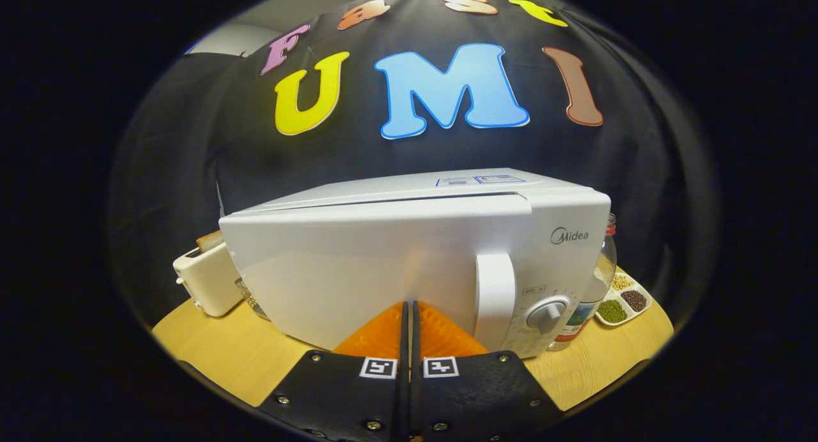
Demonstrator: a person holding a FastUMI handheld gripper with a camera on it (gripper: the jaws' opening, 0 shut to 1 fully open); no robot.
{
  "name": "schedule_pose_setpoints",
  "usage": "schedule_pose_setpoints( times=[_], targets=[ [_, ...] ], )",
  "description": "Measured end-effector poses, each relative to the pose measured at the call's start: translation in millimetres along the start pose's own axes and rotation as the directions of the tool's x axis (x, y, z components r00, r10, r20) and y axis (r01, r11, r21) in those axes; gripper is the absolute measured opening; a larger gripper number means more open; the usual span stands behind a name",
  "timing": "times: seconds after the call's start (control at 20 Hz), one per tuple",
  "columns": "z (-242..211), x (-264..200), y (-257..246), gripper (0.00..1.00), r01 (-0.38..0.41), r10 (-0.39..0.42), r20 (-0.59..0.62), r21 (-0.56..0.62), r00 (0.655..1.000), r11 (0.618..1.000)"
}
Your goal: Open the microwave, put the food inside, and close the microwave door.
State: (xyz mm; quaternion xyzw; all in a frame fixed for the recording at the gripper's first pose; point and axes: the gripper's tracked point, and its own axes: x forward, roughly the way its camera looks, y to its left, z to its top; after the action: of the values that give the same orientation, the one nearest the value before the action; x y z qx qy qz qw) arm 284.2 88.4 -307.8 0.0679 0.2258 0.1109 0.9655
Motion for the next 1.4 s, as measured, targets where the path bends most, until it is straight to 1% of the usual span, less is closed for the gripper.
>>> schedule_pose_setpoints(
  times=[0.1, 0.15, 0.2, 0.25, 0.3, 0.35, 0.45, 0.6, 0.85, 1.05, 1.2, 1.3, 1.35, 1.4],
  targets=[
    [1, 2, 0, 0.01, 0.006, -0.006, 0.014, -0.025, 1.0, 1.0],
    [3, 7, -6, 0.01, 0.041, -0.04, 0.014, -0.05, 0.999, 0.998],
    [0, 8, -4, 0.01, 0.034, -0.034, 0.004, -0.041, 0.999, 0.999],
    [2, 3, -1, 0.01, 0.028, -0.028, 0.001, -0.043, 1.0, 0.999],
    [3, 2, -3, 0.01, 0.043, -0.043, 0.003, -0.048, 0.999, 0.998],
    [8, -4, -2, 0.01, 0.04, -0.039, 0.008, -0.041, 0.999, 0.998],
    [21, -21, 3, 0.01, 0.052, -0.05, 0.041, -0.043, 0.998, 0.998],
    [36, -58, 11, 0.01, 0.074, -0.067, 0.094, -0.066, 0.993, 0.995],
    [59, -132, 31, 0.01, 0.12, -0.1, 0.189, -0.097, 0.977, 0.988],
    [64, -184, 53, 0.01, 0.135, -0.108, 0.231, -0.108, 0.967, 0.985],
    [61, -217, 62, 0.01, 0.168, -0.137, 0.252, -0.107, 0.958, 0.98],
    [55, -234, 72, 0.02, 0.164, -0.135, 0.255, -0.093, 0.957, 0.982],
    [51, -242, 77, 0.06, 0.163, -0.137, 0.249, -0.09, 0.959, 0.982],
    [48, -248, 81, 0.24, 0.157, -0.132, 0.246, -0.087, 0.96, 0.984]
  ],
)
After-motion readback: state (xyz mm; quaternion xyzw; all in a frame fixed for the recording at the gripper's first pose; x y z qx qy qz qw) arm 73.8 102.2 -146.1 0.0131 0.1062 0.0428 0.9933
